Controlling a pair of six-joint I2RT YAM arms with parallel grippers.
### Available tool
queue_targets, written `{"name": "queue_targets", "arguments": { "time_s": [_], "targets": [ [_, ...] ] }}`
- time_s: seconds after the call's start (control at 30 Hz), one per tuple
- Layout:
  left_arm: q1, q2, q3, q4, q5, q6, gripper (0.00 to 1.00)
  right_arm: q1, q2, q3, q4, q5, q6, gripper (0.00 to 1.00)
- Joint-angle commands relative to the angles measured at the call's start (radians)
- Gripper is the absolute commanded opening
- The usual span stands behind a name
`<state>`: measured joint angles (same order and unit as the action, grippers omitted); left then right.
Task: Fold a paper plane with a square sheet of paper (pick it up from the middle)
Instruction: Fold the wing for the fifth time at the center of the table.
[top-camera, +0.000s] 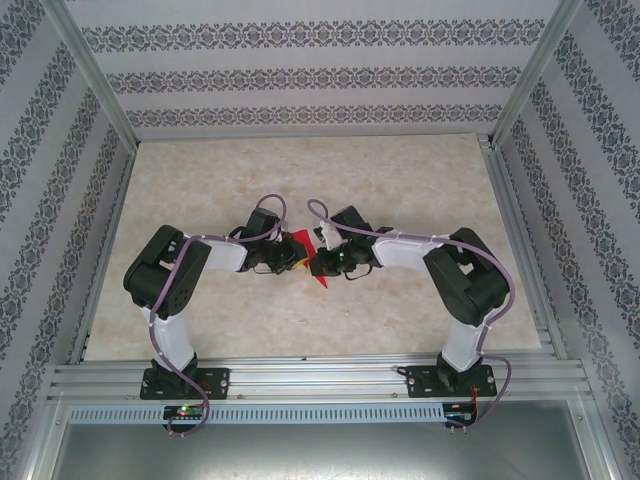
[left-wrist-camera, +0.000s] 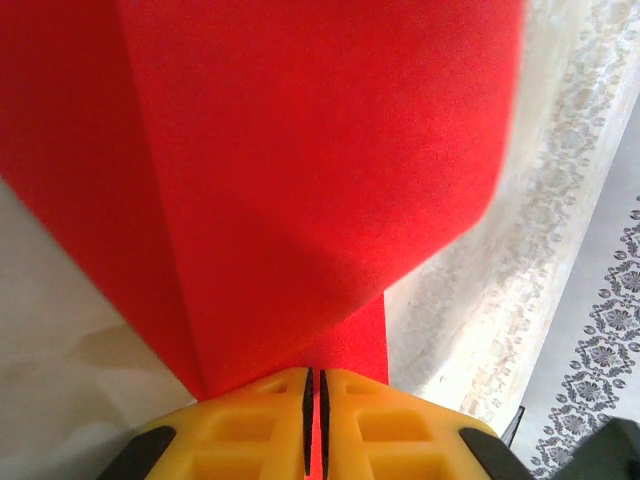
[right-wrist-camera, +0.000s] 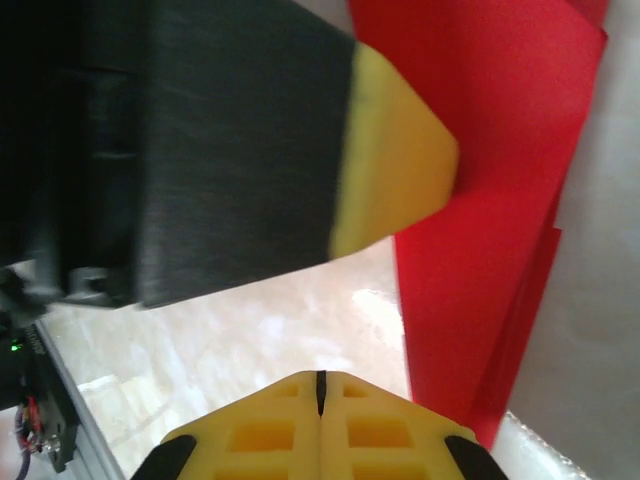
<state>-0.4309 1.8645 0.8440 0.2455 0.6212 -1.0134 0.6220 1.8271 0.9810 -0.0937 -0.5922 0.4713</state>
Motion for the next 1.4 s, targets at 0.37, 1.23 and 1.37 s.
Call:
{"name": "queue_targets", "arguments": {
  "time_s": [0.37, 1.23, 1.37],
  "targets": [
    [-0.009, 0.033, 0.006, -0.141, -0.057, 0.039, 0.13, -0.019, 0.060, -0.045, -0.017, -0.025, -0.034, 0.01],
    [-0.008, 0.046, 0.020, -0.221, -0.096, 0.050, 0.10, -0.030, -0.087, -0.132, -0.060, -0.078, -0.044, 0.01],
    [-0.009, 0.048, 0.022, -0.217, -0.094, 0.051, 0.10, -0.031, -0.064, -0.138, -0.077, -0.063, -0.054, 0.01]
  ]
}}
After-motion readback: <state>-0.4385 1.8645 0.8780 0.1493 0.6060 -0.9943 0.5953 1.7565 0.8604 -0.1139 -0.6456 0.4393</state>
